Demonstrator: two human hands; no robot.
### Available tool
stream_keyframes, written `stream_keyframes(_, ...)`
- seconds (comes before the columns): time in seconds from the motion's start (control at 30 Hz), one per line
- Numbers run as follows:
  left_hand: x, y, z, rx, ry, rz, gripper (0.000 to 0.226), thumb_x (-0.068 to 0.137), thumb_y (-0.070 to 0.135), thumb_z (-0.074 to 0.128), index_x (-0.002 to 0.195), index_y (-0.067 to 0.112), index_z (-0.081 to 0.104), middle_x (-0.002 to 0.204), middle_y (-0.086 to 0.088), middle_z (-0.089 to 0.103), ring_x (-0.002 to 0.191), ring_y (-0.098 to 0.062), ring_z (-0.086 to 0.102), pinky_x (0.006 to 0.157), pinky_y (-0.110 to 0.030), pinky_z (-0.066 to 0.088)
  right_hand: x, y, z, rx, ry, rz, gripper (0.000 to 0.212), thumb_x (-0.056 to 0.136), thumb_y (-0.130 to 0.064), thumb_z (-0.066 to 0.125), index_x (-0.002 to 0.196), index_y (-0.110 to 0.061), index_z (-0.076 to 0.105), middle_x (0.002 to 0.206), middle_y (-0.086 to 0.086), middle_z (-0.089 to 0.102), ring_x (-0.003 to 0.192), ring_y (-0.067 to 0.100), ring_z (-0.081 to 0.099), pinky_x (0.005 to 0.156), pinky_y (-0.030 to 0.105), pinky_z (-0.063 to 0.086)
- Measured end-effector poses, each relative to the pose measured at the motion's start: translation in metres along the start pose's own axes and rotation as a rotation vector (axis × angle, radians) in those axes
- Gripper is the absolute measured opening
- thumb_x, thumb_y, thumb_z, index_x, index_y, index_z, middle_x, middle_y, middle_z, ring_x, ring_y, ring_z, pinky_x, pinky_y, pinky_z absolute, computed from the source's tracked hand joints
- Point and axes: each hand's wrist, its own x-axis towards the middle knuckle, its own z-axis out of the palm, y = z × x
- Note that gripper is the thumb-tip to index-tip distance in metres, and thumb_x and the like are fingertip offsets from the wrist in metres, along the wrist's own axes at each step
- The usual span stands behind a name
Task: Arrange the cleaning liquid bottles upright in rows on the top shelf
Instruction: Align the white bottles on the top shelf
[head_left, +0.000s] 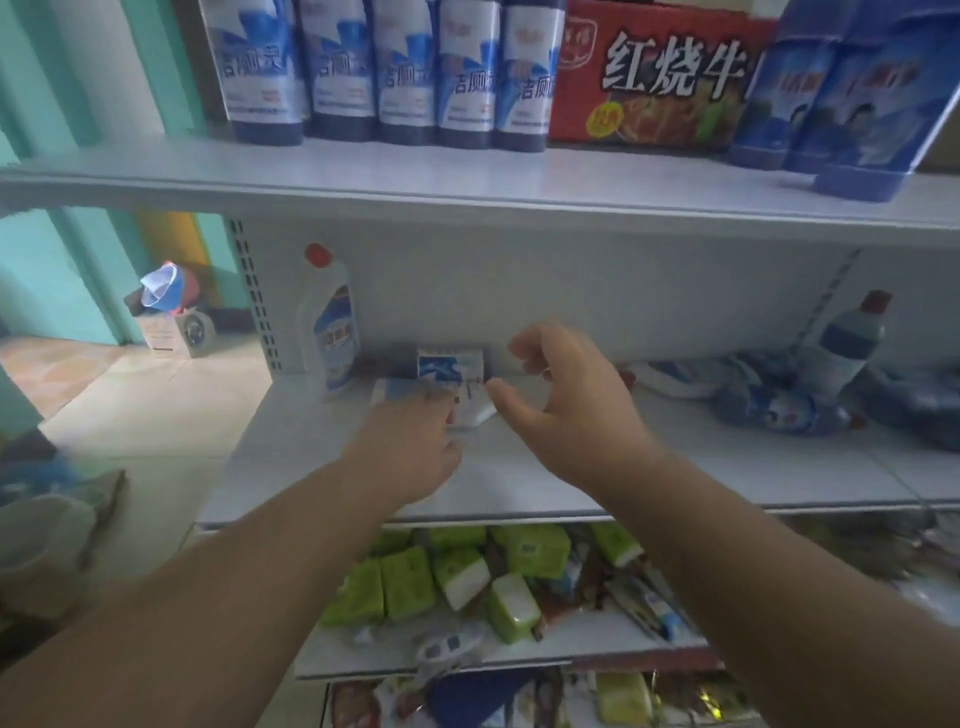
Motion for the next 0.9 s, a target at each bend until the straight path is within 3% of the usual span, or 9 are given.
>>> stream_keyframes(0.07, 0.024, -0.010, 0.014, 0.065, -0.042, 0.003, 0.037, 0.093, 0.041, 0.054, 0.124, 0.021, 0.048, 0.126, -0.005, 0.053, 0.110, -0.027, 0.054, 0.090, -0.038, 0.046, 0.013, 0.011, 0.016, -0.003, -0.008, 0.039, 0.031, 0.088, -0.033, 0.071, 0.111, -0.017, 0.058, 0.100, -0.006, 0.053, 0.093, 0.011, 0.054, 0.067, 0.013, 0.033)
stream_keyframes(0.17, 0.057, -0.024, 0.035, 0.124, -0.073, 0.002, 0.058, 0.093, 0.044, 0.054, 0.142, 0.017, 0.038, 0.143, -0.009, 0.045, 0.124, -0.029, 0.049, 0.098, -0.040, 0.044, 0.031, 0.024, 0.034, 0.003, -0.008, 0.082, 0.028, 0.087, -0.029, 0.071, 0.108, -0.016, 0.058, 0.099, -0.007, 0.051, 0.091, 0.012, 0.055, 0.066, 0.006, 0.034)
stream_keyframes(0.33, 0.078, -0.045, 0.072, 0.300, -0.137, -0.002, 0.084, 0.090, 0.066, 0.042, 0.155, 0.020, 0.016, 0.160, -0.012, 0.023, 0.142, -0.033, 0.029, 0.112, -0.045, 0.027, 0.052, 0.047, 0.054, 0.017, 0.026, 0.035, 0.024, 0.086, -0.025, 0.072, 0.102, -0.014, 0.058, 0.095, -0.004, 0.054, 0.086, 0.015, 0.057, 0.069, 0.014, 0.041)
stream_keyframes(0.5, 0.084, -0.040, 0.069, 0.421, -0.045, 0.038, 0.089, 0.079, 0.076, 0.048, 0.141, 0.014, 0.037, 0.137, -0.013, 0.043, 0.117, -0.031, 0.041, 0.098, -0.043, 0.036, 0.067, 0.069, 0.066, 0.060, 0.002, 0.007, 0.022, 0.087, -0.024, 0.070, 0.096, -0.024, 0.050, 0.094, -0.003, 0.055, 0.083, 0.015, 0.057, 0.072, 0.033, 0.053)
stream_keyframes(0.67, 0.071, -0.038, 0.062, 0.293, -0.194, -0.101, 0.086, 0.078, 0.067, 0.061, 0.139, 0.015, 0.031, 0.131, -0.012, 0.047, 0.116, -0.032, 0.047, 0.097, -0.040, 0.040, 0.086, 0.077, 0.076, 0.146, -0.155, -0.042, 0.021, 0.088, -0.024, 0.067, 0.094, -0.025, 0.048, 0.093, -0.006, 0.052, 0.081, -0.001, 0.050, 0.066, 0.007, 0.039)
stream_keyframes(0.77, 0.060, -0.034, 0.053, 0.174, -0.274, -0.214, 0.088, 0.077, 0.061, 0.065, 0.139, 0.012, 0.027, 0.123, -0.011, 0.051, 0.112, -0.032, 0.053, 0.090, -0.039, 0.045, 0.099, 0.072, 0.086, 0.194, -0.192, -0.088, 0.022, 0.087, -0.025, 0.068, 0.095, -0.023, 0.048, 0.093, -0.005, 0.052, 0.078, 0.001, 0.049, 0.064, 0.006, 0.035)
stream_keyframes(0.9, 0.024, -0.047, 0.043, 0.118, -0.222, -0.282, 0.075, 0.073, 0.057, 0.063, 0.130, 0.016, 0.035, 0.109, -0.006, 0.049, 0.102, -0.030, 0.054, 0.085, -0.039, 0.046, 0.114, 0.046, 0.106, 0.277, -0.204, -0.129, 0.024, 0.088, -0.030, 0.070, 0.100, -0.024, 0.049, 0.101, -0.006, 0.052, 0.081, 0.003, 0.050, 0.066, 0.001, 0.034)
